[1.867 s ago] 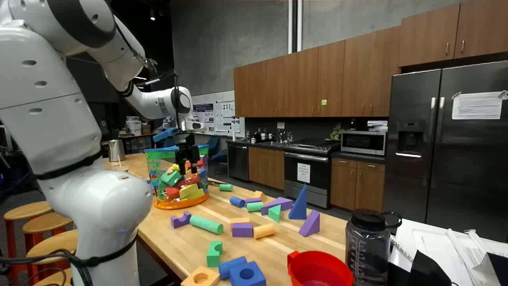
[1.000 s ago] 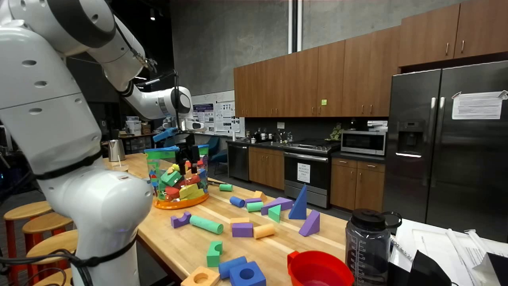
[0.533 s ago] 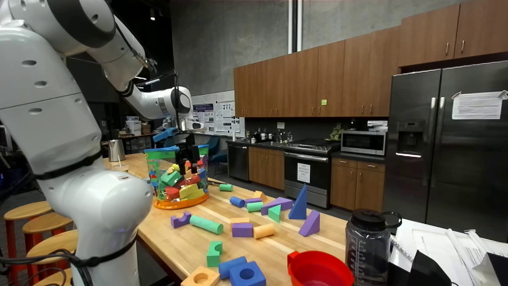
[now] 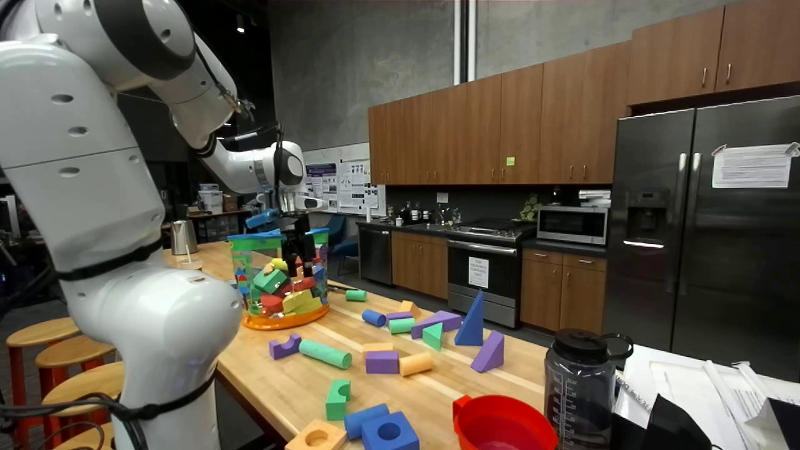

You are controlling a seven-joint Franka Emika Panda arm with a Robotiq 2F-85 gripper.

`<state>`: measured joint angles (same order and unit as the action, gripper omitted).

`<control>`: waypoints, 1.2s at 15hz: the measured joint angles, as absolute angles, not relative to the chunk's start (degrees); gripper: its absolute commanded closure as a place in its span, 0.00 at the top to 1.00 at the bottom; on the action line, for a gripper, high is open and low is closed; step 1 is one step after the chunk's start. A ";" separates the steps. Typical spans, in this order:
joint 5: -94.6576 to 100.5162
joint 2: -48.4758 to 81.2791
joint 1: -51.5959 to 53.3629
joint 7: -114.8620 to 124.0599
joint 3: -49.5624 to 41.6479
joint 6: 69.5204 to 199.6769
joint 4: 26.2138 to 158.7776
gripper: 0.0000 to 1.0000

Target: Shift the purple block to the bag

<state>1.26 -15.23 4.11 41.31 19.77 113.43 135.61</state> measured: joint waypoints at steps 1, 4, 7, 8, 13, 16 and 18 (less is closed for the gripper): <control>1.27 -13.82 4.08 42.35 19.20 115.58 135.59 1.00; 1.51 -8.79 3.68 44.42 16.69 121.81 135.36 1.00; 1.94 -4.01 3.64 45.05 14.02 123.31 134.44 1.00; 1.95 -2.76 3.70 45.04 13.42 123.15 134.19 1.00; 2.09 0.60 5.67 44.69 12.45 119.71 134.25 1.00; 2.88 1.55 7.47 44.29 12.45 117.80 134.71 1.00; 3.21 2.11 8.49 43.42 12.46 117.62 135.44 1.00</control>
<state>3.21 2.11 8.49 43.42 12.46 117.62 135.44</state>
